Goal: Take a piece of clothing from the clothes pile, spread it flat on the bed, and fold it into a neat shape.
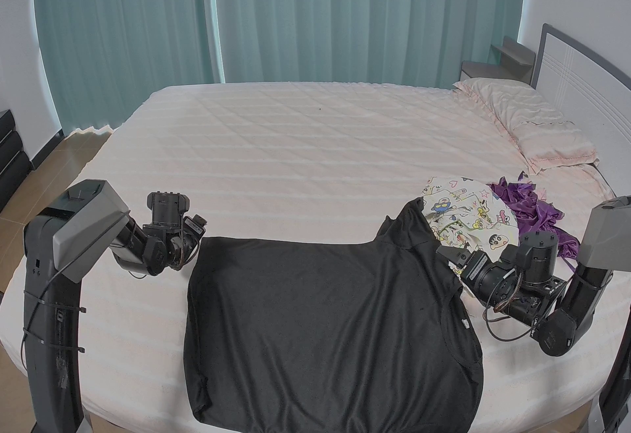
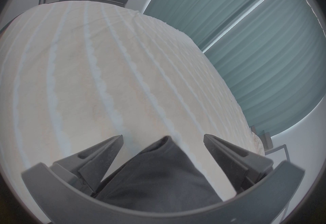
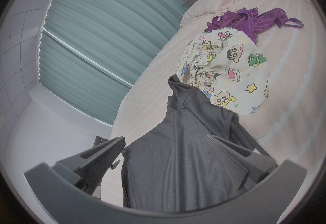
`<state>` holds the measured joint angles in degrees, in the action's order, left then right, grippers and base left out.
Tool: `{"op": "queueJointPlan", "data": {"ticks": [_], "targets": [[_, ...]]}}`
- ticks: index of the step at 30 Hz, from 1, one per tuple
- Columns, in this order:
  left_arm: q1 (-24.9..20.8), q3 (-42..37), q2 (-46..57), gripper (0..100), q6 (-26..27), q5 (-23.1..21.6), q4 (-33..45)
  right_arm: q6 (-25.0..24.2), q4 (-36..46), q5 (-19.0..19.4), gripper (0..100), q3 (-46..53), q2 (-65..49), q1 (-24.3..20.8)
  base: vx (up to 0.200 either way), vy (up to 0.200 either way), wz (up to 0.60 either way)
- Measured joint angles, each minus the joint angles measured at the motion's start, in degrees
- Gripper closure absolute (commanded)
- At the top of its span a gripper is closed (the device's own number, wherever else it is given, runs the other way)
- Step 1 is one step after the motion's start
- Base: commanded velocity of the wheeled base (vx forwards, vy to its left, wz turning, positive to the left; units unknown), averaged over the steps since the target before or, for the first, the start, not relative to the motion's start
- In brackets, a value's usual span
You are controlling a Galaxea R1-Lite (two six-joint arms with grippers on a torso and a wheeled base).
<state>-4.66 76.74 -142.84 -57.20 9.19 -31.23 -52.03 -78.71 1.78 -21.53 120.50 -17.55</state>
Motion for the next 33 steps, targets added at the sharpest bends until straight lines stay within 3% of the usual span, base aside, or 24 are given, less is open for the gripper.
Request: {"op": "queueJointPlan", "data": {"ticks": [8,20,29,33], "targets": [[-0.09,-17.21,9.81,0,-1.12,-4.96,-2.93,0.11,0.11,-0.01,0,2.35,-2.36,-0.13,0.0,0.0,0.0],[-2.84,-45.37,24.56,0,-3.32,-13.21,-12.4,-0.05,-0.02,0.16,0,9.61,-4.29,-1.05,-0.2,0.0,0.0],[-5.05,-53.72,28.34,0,-3.1,-16.01,-15.96,0.11,-7.06,0.16,0,14.77,-3.44,-2.07,-0.2,0.0,0.0],[-6.64,-54.94,28.7,0,-2.94,-16.03,-16.25,0.27,-9.61,0.1,0,15.93,-2.26,-2.54,0.0,0.0,0.0]]}}
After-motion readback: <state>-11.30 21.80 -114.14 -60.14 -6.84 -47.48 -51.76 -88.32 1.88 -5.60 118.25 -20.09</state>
